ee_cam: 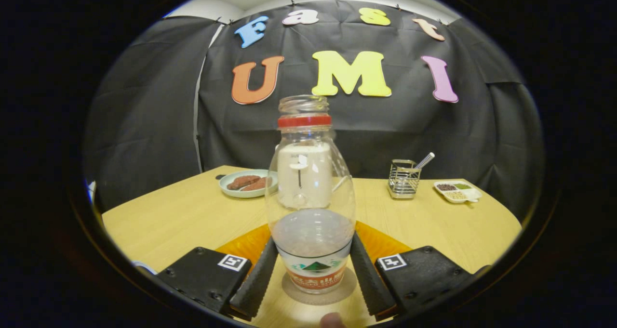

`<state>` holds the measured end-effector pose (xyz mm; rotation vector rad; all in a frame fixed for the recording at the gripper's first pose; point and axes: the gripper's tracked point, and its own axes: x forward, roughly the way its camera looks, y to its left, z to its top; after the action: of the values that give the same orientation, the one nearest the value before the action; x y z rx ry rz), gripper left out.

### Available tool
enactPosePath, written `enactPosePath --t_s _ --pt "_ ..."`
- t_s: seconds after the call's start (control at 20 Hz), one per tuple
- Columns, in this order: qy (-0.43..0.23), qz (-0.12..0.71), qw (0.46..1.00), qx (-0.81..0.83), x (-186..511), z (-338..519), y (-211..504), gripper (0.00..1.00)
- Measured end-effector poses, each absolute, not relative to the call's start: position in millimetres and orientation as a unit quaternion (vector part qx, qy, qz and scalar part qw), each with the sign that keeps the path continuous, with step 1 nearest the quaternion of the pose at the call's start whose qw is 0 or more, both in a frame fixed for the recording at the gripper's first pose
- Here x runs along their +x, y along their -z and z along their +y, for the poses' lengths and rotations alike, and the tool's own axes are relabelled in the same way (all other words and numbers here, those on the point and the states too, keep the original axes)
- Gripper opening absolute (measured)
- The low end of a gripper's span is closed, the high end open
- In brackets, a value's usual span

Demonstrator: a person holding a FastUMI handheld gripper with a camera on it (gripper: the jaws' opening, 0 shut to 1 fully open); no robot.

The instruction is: Take the bottle from table, then pour the juice into the cup, finally place the bottle on the coaster

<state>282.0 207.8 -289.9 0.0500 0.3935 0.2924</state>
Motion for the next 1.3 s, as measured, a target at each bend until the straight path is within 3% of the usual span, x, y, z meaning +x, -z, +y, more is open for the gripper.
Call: enactPosePath --t_s 0.45,1.05,1.3 --pt "-0.141 0.212 0.965 0.059 273 204 294 0.99" --pt "-0.118 0.193 0.971 0.075 241 195 243 0.99" --pt "-0.101 0.116 0.986 0.072 206 177 165 0.99"
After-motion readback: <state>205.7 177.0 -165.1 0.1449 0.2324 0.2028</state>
